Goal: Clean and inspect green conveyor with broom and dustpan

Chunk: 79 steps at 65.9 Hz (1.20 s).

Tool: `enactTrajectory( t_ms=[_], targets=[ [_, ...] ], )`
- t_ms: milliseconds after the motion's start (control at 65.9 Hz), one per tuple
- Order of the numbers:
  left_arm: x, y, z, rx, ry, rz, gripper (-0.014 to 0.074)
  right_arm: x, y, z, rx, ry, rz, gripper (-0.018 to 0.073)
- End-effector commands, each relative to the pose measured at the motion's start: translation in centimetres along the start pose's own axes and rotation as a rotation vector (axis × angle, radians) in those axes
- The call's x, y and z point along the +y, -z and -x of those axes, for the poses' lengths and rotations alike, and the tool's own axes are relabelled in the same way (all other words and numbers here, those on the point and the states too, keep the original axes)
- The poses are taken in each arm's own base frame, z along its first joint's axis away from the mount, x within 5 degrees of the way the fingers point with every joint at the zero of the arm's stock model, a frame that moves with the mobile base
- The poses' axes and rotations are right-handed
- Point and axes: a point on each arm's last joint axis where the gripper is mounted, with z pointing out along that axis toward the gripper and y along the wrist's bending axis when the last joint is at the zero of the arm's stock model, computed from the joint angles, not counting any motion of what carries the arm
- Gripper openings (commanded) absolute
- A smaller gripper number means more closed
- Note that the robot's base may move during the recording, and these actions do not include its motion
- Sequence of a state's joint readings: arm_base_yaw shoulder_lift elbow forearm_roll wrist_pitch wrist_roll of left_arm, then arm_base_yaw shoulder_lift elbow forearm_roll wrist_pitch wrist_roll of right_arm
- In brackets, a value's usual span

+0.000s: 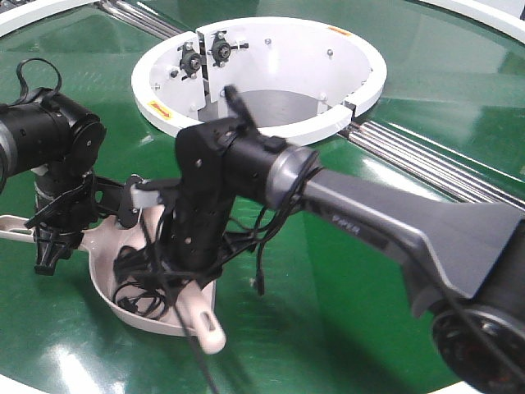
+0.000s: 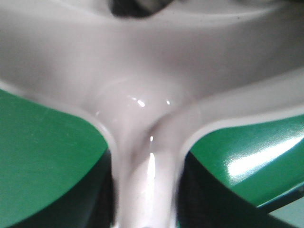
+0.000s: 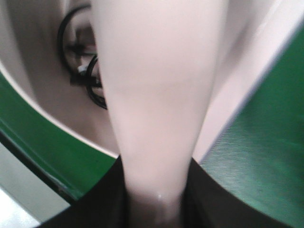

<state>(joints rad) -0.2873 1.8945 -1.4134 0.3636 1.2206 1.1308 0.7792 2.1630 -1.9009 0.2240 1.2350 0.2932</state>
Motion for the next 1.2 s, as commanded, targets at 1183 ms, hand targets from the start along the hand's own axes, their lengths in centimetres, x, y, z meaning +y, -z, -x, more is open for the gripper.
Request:
enactTrajectory(
  t_ms=[1183],
  targets=[
    [-0.2, 2.3, -0.8, -0.006, 0.022, 0.047, -0.0006, -24.1, 10.3, -12.6, -0.032, -0.215, -0.323, -0.0004]
  ],
)
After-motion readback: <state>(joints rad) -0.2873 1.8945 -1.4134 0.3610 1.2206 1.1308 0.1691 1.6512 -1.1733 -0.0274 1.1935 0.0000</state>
